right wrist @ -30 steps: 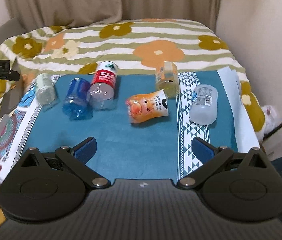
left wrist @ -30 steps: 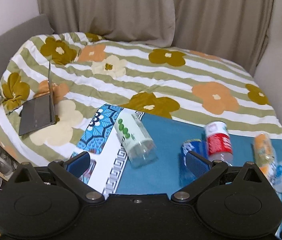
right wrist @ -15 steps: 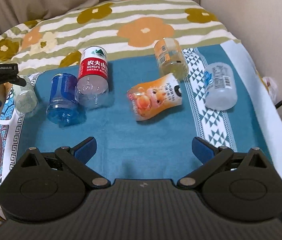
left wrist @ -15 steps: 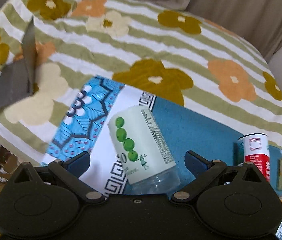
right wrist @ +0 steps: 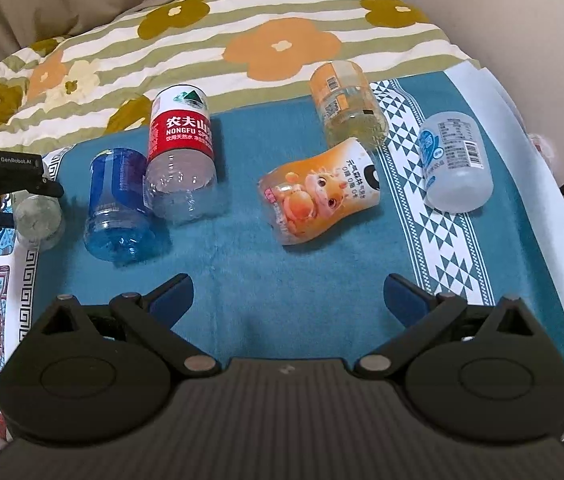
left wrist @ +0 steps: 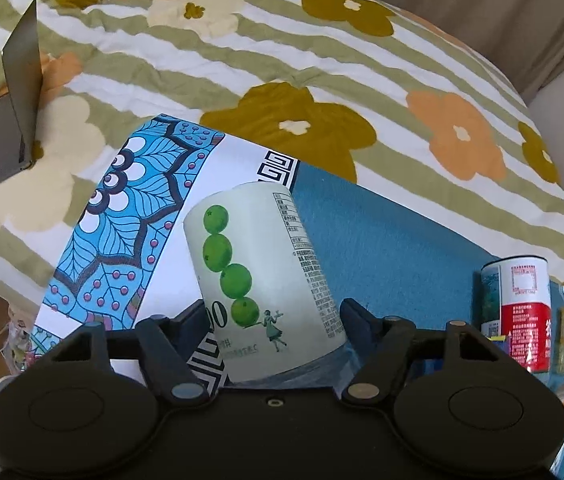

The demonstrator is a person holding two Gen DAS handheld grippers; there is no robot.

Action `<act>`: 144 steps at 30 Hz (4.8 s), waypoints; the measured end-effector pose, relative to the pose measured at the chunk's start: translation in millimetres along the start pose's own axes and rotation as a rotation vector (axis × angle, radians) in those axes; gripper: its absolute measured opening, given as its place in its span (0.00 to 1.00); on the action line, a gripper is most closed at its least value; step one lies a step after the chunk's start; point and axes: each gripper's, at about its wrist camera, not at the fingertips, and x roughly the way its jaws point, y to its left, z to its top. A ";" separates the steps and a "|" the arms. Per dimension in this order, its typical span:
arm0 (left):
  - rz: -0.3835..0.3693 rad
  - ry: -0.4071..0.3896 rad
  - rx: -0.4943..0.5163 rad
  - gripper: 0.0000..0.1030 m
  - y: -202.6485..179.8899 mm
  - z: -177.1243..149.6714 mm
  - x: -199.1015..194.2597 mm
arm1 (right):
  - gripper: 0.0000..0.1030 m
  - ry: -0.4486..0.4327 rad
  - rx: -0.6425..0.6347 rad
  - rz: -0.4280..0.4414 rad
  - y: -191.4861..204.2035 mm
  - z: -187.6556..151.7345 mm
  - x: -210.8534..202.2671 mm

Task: Flip cup upright
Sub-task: 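Lift the cup with the left tool and carry it over the cloth, then lower the cup and grasp it with the right tool, then rotate the right tool to turn the cup rim-up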

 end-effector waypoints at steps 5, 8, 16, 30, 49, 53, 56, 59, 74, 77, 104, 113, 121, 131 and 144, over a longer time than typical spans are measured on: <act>0.008 -0.009 0.014 0.72 -0.5 -5.7 -7.9 | 1.00 -0.005 0.001 0.015 -2.3 1.6 -0.9; 0.011 -0.017 0.027 0.72 -1.7 -11.4 -18.9 | 1.00 -0.013 -0.001 0.027 -4.9 1.7 -4.0; 0.005 -0.045 0.134 0.72 -23.2 -55.1 -68.4 | 1.00 -0.058 -0.023 0.068 -20.5 -4.3 -24.1; -0.101 -0.028 0.374 0.73 -112.4 -179.3 -96.2 | 1.00 -0.100 -0.057 0.087 -82.8 -54.2 -60.5; -0.078 0.015 0.546 0.74 -158.5 -227.4 -48.0 | 1.00 -0.034 0.004 0.069 -138.3 -109.4 -58.3; -0.068 0.005 0.555 0.79 -159.3 -227.9 -48.8 | 1.00 -0.032 0.010 0.071 -140.2 -111.2 -59.2; -0.059 -0.014 0.567 0.93 -160.2 -229.8 -52.2 | 1.00 -0.036 0.011 0.071 -140.5 -111.9 -60.4; -0.054 -0.022 0.577 0.93 -160.3 -230.6 -55.2 | 1.00 -0.042 0.014 0.072 -141.0 -111.4 -62.7; -0.063 -0.148 0.454 1.00 -132.9 -242.2 -135.3 | 1.00 -0.083 -0.081 0.182 -120.2 -80.1 -91.5; -0.066 -0.164 0.405 1.00 -112.4 -242.1 -150.2 | 1.00 -0.086 -0.131 0.203 -102.4 -64.8 -94.9; -0.049 -0.121 0.167 1.00 32.7 -218.0 -147.5 | 0.85 0.360 -0.152 0.306 21.2 12.2 38.6; -0.060 -0.104 0.153 1.00 36.3 -205.5 -138.3 | 0.74 0.420 -0.112 0.330 25.5 11.0 55.9; -0.072 -0.091 0.150 1.00 31.9 -201.8 -134.7 | 0.71 0.399 -0.107 0.348 22.9 10.7 50.5; -0.052 -0.129 0.174 1.00 24.5 -200.4 -155.3 | 0.69 0.263 -0.074 0.437 14.4 14.8 2.5; -0.057 -0.182 0.201 1.00 24.3 -213.6 -159.0 | 0.70 -0.490 -0.101 0.306 21.8 -54.9 -28.4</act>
